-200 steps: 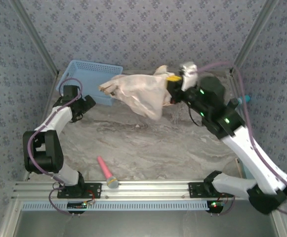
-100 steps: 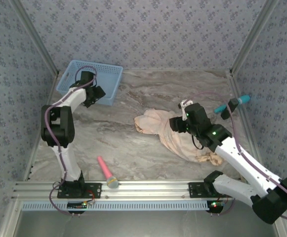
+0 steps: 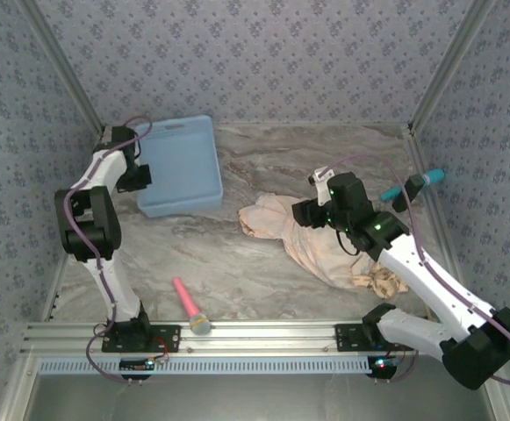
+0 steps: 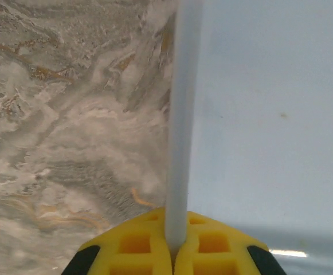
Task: Fold the inside-out t-shirt
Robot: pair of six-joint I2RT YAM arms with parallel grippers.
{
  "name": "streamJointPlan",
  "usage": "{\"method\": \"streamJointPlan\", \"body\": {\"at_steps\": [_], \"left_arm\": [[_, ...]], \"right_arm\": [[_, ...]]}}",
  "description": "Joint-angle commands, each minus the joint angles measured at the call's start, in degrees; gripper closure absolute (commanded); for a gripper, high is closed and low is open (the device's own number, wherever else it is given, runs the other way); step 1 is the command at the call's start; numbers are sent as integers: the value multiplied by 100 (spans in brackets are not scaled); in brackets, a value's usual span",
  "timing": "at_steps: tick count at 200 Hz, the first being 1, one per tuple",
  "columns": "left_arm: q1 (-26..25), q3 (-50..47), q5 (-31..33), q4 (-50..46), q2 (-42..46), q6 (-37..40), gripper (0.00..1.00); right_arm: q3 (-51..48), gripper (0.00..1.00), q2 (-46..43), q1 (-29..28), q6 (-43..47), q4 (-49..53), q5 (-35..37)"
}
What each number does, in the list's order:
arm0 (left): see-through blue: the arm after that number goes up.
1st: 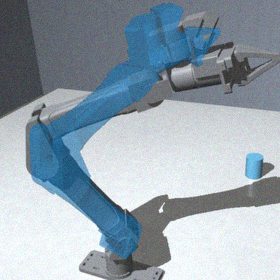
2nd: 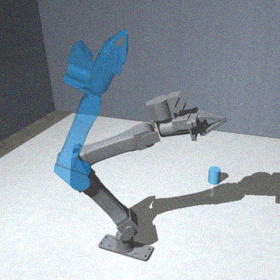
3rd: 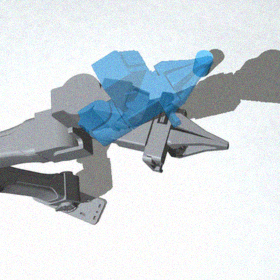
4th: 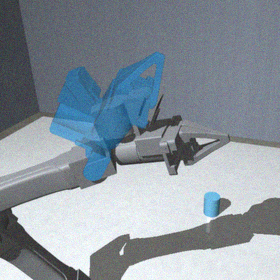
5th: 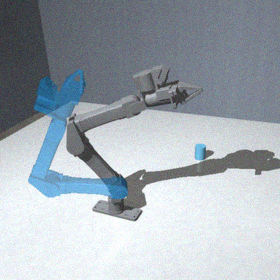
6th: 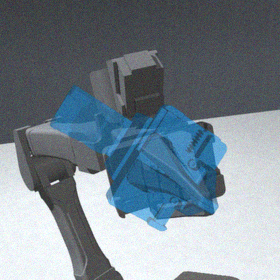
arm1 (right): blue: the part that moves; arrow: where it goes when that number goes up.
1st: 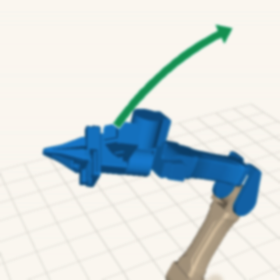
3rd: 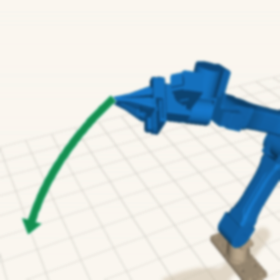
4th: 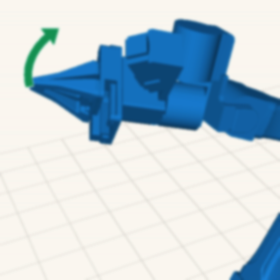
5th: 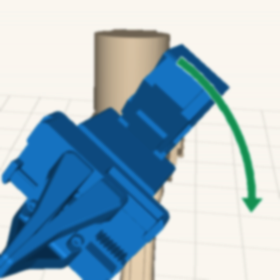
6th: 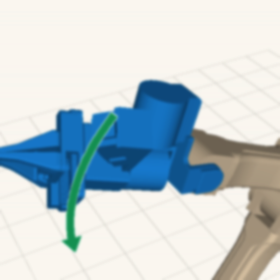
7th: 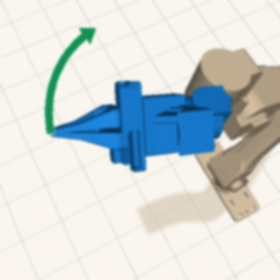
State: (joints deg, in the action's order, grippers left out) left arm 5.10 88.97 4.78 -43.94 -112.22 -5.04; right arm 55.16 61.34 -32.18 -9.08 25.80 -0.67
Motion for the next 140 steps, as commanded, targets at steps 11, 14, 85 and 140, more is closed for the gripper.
{"method": "streamJointPlan", "body": {"at_steps": [11, 14, 85, 140], "left_arm": [[199, 29, 1069, 284, 133, 1572, 58], [204, 105, 1167, 285, 90, 1553, 51], [124, 1131, -147, -1063, 714, -700, 11], [-345, -1339, -1155, -307, 2949, -1800, 11]], "right_arm": [[201, 33, 523, 21, 56, -215, -634], [194, 33, 591, 11, 34, -217, -688], [612, 31, 2869, -1055, -152, -942, -622], [2896, 37, 5384, -1576, -471, -2113, -259]]}}
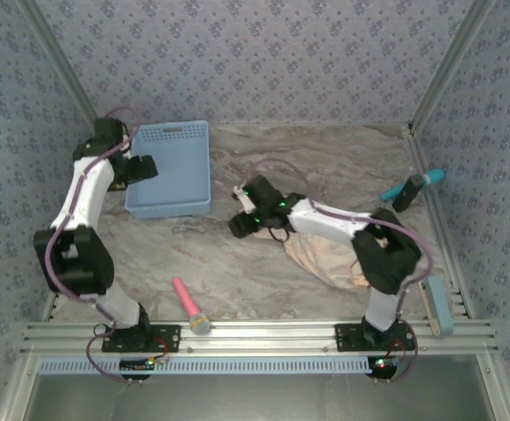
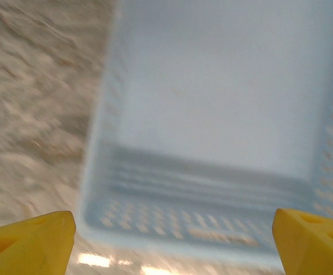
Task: Fold the inside-out t-shirt
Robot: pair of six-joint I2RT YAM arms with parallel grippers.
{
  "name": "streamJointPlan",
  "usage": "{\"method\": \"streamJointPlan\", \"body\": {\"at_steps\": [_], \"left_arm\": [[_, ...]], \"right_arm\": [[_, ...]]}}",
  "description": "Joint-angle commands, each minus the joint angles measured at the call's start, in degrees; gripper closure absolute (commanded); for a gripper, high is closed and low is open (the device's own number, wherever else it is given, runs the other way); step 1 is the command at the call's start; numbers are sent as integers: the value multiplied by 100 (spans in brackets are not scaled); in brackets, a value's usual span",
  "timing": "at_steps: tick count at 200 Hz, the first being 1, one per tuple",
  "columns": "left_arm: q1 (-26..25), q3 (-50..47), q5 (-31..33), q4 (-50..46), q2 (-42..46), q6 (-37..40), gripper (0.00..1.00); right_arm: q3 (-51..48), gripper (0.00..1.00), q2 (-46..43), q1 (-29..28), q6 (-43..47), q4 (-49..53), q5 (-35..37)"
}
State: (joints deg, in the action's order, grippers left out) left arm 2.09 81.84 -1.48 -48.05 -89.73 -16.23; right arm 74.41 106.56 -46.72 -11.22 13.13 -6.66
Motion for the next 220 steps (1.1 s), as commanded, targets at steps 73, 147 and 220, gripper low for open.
{"method": "streamJointPlan", "body": {"at_steps": [73, 147, 220], "left_arm": [[131, -1958, -433, -108, 2370, -898, 11], [141, -2200, -1237, 235, 2346, -1107, 11], [-812, -2662, -1402, 1105, 2648, -1577, 15]], "right_arm": [[4337, 43, 3479, -161, 696, -254, -783], [6534, 36, 4348, -270, 675, 616, -1577], [1224, 32, 200, 499, 299, 39, -363]]}}
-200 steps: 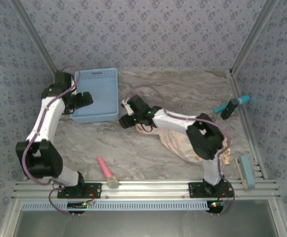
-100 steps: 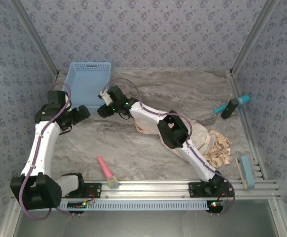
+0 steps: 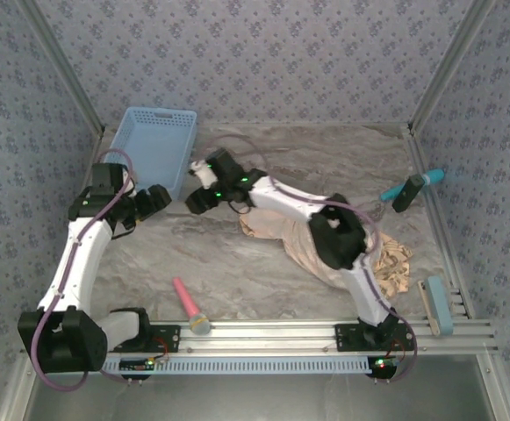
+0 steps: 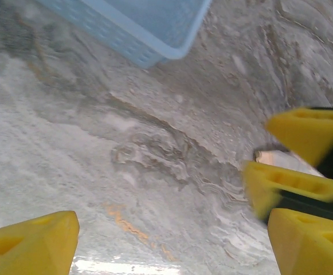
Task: Fold the inside-out t-shirt
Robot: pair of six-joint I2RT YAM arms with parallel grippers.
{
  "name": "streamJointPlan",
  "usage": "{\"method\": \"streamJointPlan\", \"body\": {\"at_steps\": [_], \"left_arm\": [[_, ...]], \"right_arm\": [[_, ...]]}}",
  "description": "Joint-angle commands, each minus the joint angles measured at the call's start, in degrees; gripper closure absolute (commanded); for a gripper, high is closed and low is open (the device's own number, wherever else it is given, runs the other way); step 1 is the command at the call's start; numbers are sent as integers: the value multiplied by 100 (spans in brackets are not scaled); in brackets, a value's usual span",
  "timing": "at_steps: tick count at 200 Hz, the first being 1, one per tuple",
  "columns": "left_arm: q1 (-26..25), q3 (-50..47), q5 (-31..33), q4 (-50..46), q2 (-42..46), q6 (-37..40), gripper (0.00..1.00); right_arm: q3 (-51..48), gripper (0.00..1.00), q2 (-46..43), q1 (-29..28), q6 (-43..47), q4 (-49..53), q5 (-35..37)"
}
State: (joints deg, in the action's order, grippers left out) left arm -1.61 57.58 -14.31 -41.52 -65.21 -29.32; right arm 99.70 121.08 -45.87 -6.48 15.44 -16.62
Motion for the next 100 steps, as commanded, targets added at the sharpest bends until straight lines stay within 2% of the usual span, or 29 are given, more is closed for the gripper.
{"method": "streamJointPlan", "body": {"at_steps": [1, 22, 42, 84, 100], "left_arm": [[-462, -242, -109, 460, 203, -272, 15], [-925, -488, 74, 580, 265, -435, 18], [-1132, -780, 104, 754, 332, -466, 23], [-1166, -1153, 86, 871, 488, -412, 29], [-1171, -1210, 79, 840, 563, -356, 29]], "right_arm": [[-1371, 33, -1292, 426, -168, -179, 673], [-2277, 35, -1841, 421, 72, 179, 1348], [-2585, 38, -1770, 302, -101, 244, 1734], [-2084, 40, -852, -120, -259, 214, 2360], [-1840, 44, -462, -249, -304, 213, 2705]]}}
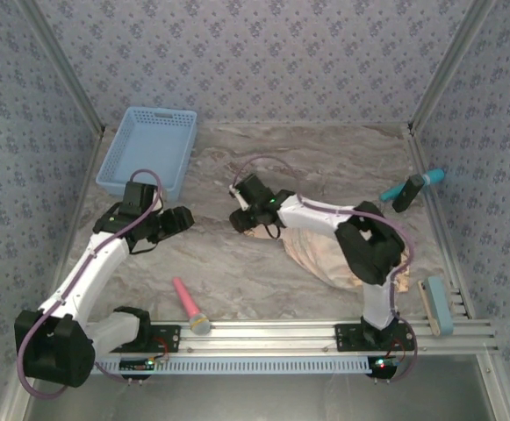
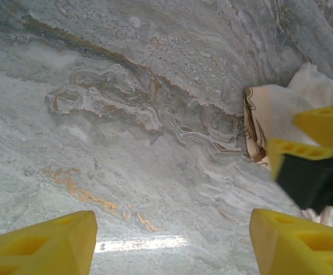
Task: Fold the inside-out t-shirt
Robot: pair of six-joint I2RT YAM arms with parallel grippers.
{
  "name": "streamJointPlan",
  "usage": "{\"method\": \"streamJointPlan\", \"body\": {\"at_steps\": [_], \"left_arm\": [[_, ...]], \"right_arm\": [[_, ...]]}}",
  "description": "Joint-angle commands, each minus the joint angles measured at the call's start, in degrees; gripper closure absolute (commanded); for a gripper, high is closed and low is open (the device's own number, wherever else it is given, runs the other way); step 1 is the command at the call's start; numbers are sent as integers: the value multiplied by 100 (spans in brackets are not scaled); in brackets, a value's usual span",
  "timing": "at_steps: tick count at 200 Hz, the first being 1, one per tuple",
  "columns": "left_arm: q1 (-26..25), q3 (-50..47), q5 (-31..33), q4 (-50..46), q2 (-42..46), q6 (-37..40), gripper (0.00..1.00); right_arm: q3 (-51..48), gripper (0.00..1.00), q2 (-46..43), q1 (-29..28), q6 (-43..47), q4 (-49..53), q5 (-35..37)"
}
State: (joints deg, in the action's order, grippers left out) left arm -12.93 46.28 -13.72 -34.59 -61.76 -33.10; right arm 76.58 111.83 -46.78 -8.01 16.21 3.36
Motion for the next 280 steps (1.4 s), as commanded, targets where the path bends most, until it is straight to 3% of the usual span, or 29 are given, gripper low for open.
{"method": "streamJointPlan", "body": {"at_steps": [1, 23, 43, 76, 109, 144, 175, 212, 257, 280], "left_arm": [[-37, -82, 23, 142, 217, 27, 29], [-34, -196, 72, 104, 353, 78, 30], [-35, -297, -25, 170, 384, 130, 30], [-35, -285, -195, 352, 410, 157, 30], [-35, 4, -992, 880, 320, 42, 28], [-28, 514, -764, 878, 285, 256, 19], [-64, 553, -1283, 1362, 2, 237, 11], [-88, 132, -839, 1734, -251, 529, 9], [-87, -200, -264, 2144, -744, 928, 8], [-104, -203, -737, 2644, -850, 928, 7]], "right_arm": [[490, 45, 493, -161, -150, 150, 718], [843, 72, 861, -282, -184, 432, 1297], [859, 100, 591, -290, -191, 431, 1234], [997, 100, -374, -261, -36, 488, -1], [1094, 100, -1459, 46, 237, 490, -1521], [2303, 100, -1926, 647, 165, 911, -2937], [3231, 100, -2044, 861, 84, 1222, -3347], [2624, 100, -2751, 1214, -356, 723, -3589], [2302, 100, -3244, 1331, -423, 898, -3763], [2081, 100, -3454, 1333, -403, 945, -3743]]}}
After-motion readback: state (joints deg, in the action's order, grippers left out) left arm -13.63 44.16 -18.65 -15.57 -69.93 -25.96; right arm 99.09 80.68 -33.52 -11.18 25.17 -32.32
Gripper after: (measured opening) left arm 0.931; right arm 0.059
